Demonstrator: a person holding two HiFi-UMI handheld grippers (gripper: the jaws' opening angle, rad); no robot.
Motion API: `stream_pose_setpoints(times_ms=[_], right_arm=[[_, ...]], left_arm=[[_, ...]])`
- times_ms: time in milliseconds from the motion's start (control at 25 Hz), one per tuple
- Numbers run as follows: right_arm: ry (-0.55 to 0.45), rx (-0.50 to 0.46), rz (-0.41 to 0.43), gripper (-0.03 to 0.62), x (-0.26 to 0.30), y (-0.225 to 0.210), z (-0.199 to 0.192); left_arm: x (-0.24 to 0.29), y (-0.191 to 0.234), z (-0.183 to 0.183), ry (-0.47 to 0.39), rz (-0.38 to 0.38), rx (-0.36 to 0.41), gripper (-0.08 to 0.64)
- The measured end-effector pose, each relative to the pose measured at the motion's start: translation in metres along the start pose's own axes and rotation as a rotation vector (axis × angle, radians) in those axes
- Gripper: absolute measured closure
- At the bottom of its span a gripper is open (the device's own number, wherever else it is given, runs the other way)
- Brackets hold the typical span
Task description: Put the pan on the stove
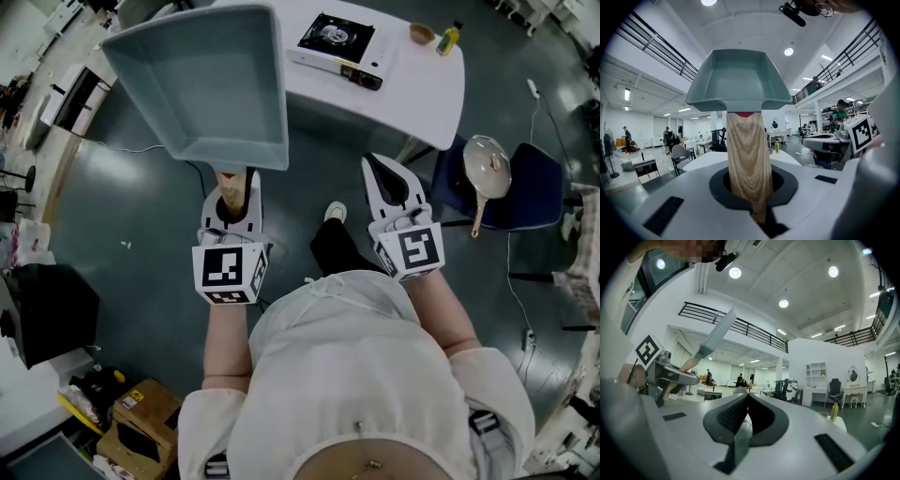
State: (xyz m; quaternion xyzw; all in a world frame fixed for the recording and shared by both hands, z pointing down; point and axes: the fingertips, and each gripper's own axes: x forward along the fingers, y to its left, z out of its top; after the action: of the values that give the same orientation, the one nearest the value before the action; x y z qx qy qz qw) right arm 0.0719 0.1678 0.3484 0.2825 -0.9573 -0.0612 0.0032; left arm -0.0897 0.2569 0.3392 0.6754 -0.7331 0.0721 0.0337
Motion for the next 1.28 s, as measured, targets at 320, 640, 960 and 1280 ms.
stream_pose_setpoints(times_ms=[320,640,960,1280], right_arm=[[-0.016,0.015,-0.011,0.588,0.097,-0.070,-0.009],[-0.011,0.031,-0.091,0.587,0.180,-0.171,-0.017],[0.042,0.033,-0.148,0.587,0.220,-0.236,-0.040],[0.138,0.049,-0.216,0.586,0.242,-0.268,-0.073]], left_arm=[[0.112,0.027,0.009,0.051,-0.008,0.035,0.529],[0.252,0.034,0.030,0.084,-0.086,0.048,0.529],[0.346,0.028,0.023,0.137,-0.160,0.040,0.529],[0.413,0.021,-0.011,0.261,-0.267,0.029,0.529]])
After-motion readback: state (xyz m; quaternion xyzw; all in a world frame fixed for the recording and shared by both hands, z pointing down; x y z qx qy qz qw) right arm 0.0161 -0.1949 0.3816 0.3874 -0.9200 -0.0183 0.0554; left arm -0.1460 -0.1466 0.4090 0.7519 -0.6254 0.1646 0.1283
